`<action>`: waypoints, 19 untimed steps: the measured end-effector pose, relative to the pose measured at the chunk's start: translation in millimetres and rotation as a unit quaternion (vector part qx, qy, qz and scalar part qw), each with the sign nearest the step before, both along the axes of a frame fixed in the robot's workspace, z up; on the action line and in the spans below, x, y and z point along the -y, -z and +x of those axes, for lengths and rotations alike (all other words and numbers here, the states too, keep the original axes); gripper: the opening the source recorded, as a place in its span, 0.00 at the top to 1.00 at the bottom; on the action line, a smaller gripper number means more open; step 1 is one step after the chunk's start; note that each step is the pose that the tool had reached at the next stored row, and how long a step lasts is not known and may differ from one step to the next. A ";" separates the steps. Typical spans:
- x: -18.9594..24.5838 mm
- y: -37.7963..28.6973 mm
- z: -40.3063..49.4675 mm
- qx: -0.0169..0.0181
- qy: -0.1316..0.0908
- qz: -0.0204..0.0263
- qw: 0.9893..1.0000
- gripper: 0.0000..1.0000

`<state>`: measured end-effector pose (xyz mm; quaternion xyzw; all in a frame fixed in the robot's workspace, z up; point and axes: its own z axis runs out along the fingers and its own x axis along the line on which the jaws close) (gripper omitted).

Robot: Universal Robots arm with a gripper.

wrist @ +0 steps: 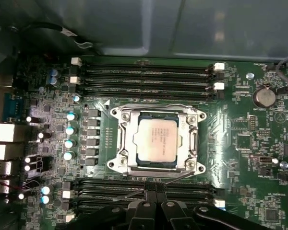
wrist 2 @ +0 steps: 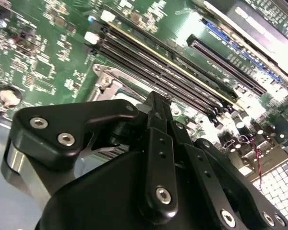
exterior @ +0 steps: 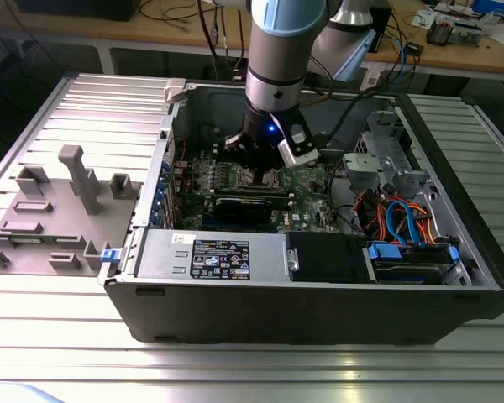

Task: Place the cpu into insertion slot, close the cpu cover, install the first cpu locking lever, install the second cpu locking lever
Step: 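Install the second cpu locking lever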

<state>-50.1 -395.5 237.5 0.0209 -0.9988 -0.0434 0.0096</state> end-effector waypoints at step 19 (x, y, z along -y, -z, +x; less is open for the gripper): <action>16.3 8.9 -18.1 0.000 0.000 0.039 0.999 0.89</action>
